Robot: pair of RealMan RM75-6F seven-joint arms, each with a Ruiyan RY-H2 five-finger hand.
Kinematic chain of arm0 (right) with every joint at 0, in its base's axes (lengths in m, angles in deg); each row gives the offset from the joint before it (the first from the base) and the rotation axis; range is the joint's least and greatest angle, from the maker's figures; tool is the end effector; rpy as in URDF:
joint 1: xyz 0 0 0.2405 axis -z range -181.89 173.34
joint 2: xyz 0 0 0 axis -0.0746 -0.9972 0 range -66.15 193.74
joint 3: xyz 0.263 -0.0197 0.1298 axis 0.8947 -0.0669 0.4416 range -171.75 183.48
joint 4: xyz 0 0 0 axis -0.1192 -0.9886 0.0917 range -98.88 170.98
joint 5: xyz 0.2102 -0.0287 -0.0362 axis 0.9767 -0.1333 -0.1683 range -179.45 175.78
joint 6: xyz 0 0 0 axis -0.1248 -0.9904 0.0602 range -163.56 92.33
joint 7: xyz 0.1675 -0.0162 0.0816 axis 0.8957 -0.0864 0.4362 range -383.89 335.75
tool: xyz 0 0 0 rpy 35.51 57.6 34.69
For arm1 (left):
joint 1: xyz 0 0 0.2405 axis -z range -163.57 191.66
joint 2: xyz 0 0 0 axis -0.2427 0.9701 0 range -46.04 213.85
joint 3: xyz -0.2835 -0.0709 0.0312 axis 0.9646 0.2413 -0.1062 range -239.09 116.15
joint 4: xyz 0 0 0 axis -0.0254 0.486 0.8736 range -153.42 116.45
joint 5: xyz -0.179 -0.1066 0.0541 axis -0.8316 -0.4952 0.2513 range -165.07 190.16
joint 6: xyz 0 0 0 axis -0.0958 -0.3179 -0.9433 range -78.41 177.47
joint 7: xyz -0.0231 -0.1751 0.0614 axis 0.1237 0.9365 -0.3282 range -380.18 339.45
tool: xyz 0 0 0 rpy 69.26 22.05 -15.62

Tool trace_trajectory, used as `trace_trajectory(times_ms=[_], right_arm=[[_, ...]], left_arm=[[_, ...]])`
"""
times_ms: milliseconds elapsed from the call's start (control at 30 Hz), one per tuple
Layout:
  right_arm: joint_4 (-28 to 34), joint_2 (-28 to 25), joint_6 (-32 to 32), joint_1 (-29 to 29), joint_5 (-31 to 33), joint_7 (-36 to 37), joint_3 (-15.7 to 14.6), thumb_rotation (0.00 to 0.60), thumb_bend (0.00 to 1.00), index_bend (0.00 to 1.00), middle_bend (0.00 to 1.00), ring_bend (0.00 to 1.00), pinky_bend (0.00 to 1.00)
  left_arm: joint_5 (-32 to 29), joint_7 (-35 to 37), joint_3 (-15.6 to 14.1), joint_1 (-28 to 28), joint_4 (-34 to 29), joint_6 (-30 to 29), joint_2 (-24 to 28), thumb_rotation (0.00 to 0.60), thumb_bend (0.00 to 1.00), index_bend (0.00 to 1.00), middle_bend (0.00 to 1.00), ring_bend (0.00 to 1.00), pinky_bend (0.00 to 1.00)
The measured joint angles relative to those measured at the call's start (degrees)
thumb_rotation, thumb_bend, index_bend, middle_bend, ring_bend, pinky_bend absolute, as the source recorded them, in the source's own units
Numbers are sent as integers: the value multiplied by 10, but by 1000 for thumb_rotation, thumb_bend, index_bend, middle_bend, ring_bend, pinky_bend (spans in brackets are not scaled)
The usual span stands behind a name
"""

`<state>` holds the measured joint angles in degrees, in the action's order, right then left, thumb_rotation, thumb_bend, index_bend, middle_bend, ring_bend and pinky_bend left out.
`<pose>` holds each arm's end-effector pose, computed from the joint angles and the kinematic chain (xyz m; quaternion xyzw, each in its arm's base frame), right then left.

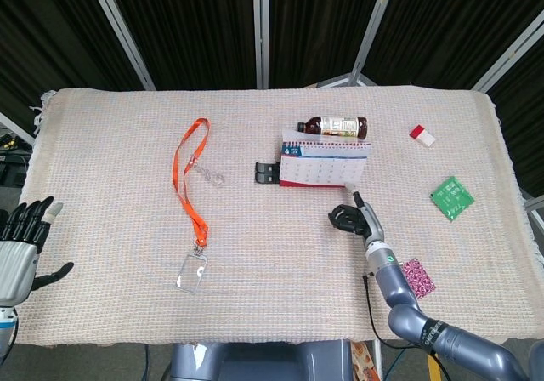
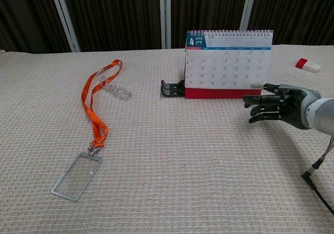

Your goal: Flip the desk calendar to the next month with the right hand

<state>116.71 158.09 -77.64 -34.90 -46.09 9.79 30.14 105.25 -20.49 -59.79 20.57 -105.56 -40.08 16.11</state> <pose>-0.2494 -0.4002 -0.0611 0.2353 -0.8179 0.4783 0.2167 -0.3297 0.2320 0.1570 -0.6262 -0.3278 -0.4263 0.5645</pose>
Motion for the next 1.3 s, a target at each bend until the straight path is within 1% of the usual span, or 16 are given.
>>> trace_trajectory(times_ms=[400, 533, 767, 1000, 1200, 1300], right_arm=[[-43, 22, 22, -4, 15, 33, 35, 600, 314, 0, 585, 608, 493], [-59, 32, 38, -9, 18, 52, 50, 600, 319, 0, 585, 608, 493], [-68, 54, 59, -27, 3, 63, 63, 600, 324, 0, 585, 608, 492], [-57, 57, 67, -37, -1, 63, 74, 600, 325, 0, 585, 608, 490], [-30, 49, 58, -46, -4, 49, 83, 600, 326, 0, 585, 608, 490], [-5, 39, 42, -50, -6, 31, 87, 600, 326, 54, 582, 606, 486]], left_arm=[[8, 7, -6, 6, 0, 8, 0, 600, 93, 0, 0, 0, 0], [10, 11, -6, 6, -3, 5, 2, 600, 92, 0, 0, 0, 0], [14, 17, -7, 6, -5, 3, 6, 600, 92, 0, 0, 0, 0], [15, 21, -7, 6, -6, 2, 8, 600, 92, 0, 0, 0, 0], [15, 24, -7, 6, -6, 1, 10, 600, 93, 0, 0, 0, 0], [16, 24, -8, 6, -6, 1, 10, 600, 93, 0, 0, 0, 0]])
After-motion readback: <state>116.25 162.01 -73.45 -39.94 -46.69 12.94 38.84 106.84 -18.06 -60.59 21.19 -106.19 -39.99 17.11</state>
